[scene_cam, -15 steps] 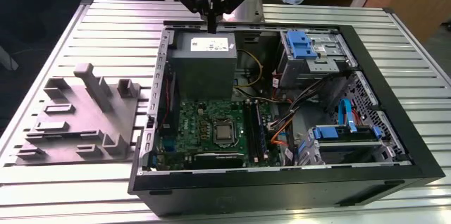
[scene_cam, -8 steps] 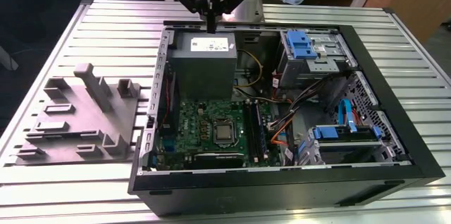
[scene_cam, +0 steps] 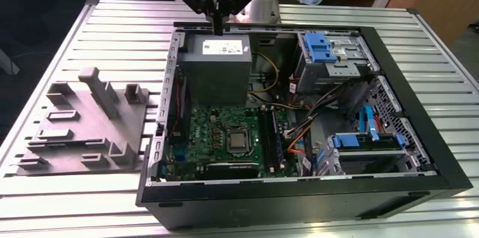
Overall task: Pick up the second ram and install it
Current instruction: 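Reach for the second ram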
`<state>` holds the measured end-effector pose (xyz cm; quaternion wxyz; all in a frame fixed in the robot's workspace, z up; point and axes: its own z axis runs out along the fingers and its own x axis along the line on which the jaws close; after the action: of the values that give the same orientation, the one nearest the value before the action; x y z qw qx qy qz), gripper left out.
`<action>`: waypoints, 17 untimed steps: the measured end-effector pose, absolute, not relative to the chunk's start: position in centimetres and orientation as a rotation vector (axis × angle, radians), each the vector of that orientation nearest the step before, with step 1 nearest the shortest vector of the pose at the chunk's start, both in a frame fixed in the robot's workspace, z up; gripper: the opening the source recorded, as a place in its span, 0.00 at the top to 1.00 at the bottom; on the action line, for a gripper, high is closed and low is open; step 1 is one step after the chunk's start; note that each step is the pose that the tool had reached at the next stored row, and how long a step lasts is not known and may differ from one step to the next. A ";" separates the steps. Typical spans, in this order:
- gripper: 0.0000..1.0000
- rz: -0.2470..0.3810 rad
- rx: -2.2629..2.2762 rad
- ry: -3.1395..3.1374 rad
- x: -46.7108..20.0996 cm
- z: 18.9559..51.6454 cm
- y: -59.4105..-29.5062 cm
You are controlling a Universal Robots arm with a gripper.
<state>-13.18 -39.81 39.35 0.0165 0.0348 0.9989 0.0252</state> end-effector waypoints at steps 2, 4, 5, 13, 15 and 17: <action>0.90 0.078 0.108 3.106 -13.5 39.3 -39.8; 0.90 0.078 0.108 3.106 -13.9 39.3 -39.8; 0.90 0.078 0.108 3.106 -14.1 39.3 -39.8; 0.90 0.078 0.108 3.106 -15.6 39.3 -39.8; 0.90 0.078 0.108 3.106 -16.0 39.3 -39.8; 0.90 0.078 0.108 3.106 -16.5 39.3 -39.8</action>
<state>-16.46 -39.81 39.25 0.0166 0.0348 0.9989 0.0252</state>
